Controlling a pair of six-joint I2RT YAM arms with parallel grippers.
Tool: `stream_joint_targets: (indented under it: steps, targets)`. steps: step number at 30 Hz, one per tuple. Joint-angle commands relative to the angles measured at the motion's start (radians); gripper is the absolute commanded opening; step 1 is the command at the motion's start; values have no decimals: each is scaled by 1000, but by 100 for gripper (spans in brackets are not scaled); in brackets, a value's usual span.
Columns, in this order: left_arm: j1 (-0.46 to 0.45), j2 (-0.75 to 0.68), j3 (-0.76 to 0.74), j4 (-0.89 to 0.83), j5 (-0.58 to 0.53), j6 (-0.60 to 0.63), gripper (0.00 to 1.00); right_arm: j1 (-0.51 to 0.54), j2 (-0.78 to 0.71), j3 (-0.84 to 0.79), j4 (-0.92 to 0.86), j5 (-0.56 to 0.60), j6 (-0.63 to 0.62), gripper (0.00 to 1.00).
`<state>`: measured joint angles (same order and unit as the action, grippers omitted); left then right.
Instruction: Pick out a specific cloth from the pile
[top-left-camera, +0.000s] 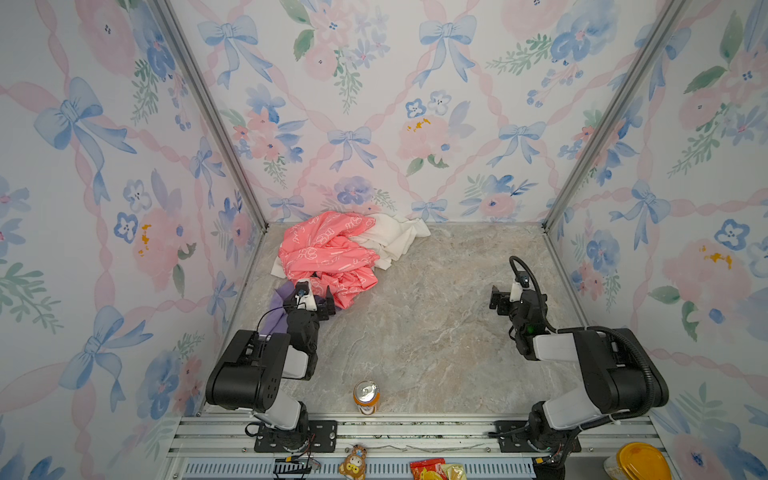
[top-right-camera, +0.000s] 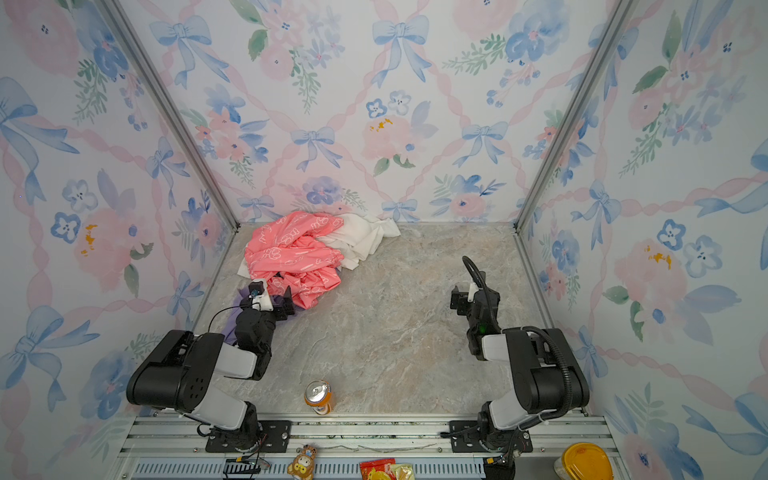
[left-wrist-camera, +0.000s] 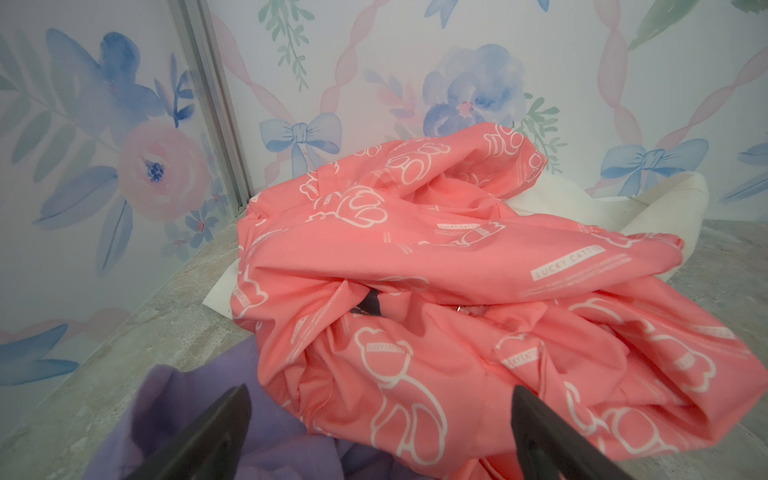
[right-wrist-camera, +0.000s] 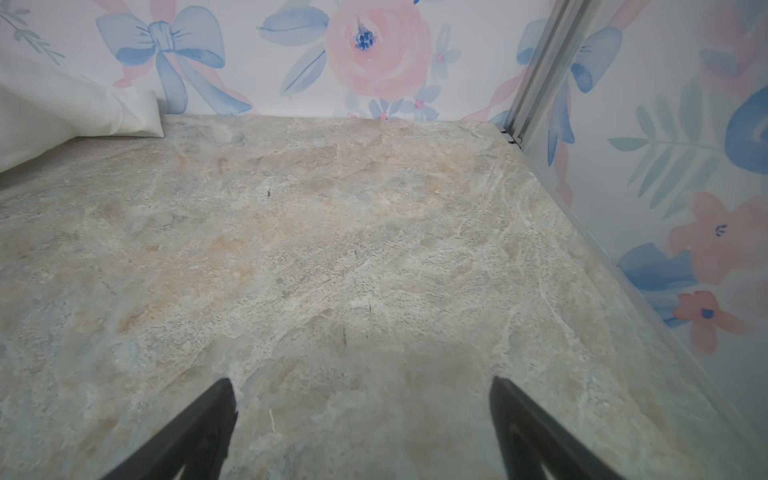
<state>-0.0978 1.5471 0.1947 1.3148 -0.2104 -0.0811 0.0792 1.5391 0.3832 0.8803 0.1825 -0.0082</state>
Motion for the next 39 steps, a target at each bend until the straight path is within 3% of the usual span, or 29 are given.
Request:
stream_joint_targets:
  steps: [1,7,11,16,19,22,26,31,39]
  targets:
    - [-6,-52,15,-36,-72,-1,98,19,-47,31,-41,81,-5,97]
    - [-11,-295,119,-391,-166,-51,98,67,-194,268,-523,136,-23,97]
    - [-5,-429,267,-762,-257,-164,98,114,-259,362,-623,120,-47,97]
    - [32,-488,472,-1180,-237,-226,98,196,-284,502,-761,39,-53,97]
    - [98,-483,554,-1342,-136,-301,98,267,-271,567,-794,4,-48,97]
    - [150,-492,576,-1437,-80,-390,98,340,-249,620,-806,0,-34,97]
    - [181,-468,584,-1507,-27,-472,90,443,-187,695,-809,2,-22,97]
    - [190,-397,585,-1537,54,-518,85,569,-106,786,-826,-8,-46,97]
    - [190,-266,593,-1539,91,-586,77,717,-23,865,-848,-39,-38,97]
